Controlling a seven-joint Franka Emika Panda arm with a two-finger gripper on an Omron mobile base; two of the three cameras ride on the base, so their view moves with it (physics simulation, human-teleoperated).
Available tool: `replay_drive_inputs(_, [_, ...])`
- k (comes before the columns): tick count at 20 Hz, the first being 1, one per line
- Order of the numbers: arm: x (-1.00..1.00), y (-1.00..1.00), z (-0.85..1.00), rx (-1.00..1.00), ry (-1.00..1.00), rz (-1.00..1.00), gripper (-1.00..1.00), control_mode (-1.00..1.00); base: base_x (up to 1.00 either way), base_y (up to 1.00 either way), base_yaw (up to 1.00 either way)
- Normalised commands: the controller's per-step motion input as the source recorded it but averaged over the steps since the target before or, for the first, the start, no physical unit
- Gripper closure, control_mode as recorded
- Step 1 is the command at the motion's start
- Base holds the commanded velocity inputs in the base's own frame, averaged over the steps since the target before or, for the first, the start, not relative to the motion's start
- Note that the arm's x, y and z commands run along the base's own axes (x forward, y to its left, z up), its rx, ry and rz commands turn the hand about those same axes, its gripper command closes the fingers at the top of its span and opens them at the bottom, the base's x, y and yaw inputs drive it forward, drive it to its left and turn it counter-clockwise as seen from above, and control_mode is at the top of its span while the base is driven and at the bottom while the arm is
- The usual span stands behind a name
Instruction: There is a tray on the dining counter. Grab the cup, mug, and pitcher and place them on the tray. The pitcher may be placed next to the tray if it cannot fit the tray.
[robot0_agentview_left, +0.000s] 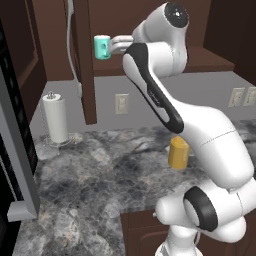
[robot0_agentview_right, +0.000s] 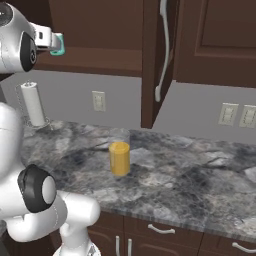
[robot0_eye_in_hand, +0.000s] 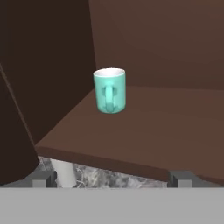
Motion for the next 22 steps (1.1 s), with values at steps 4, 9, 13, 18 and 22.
replay_drive_inputs(4, [0.31, 0.03, -0.06, 0.0, 0.0, 0.0, -1.0, -1.0, 0.0, 0.0, 0.0])
replay_drive_inputs(9, [0.27, 0.12, -0.14, 0.0, 0.0, 0.0, -1.0, -1.0, 0.0, 0.0, 0.0])
replay_drive_inputs(13, [0.31, 0.24, -0.04, 0.0, 0.0, 0.0, -1.0, -1.0, 0.0, 0.0, 0.0])
replay_drive_inputs(18, [0.32, 0.17, 0.0, 0.0, 0.0, 0.0, -1.0, -1.0, 0.0, 0.0, 0.0])
replay_drive_inputs(22, [0.26, 0.02, 0.0, 0.0, 0.0, 0.0, -1.0, -1.0, 0.0, 0.0, 0.0])
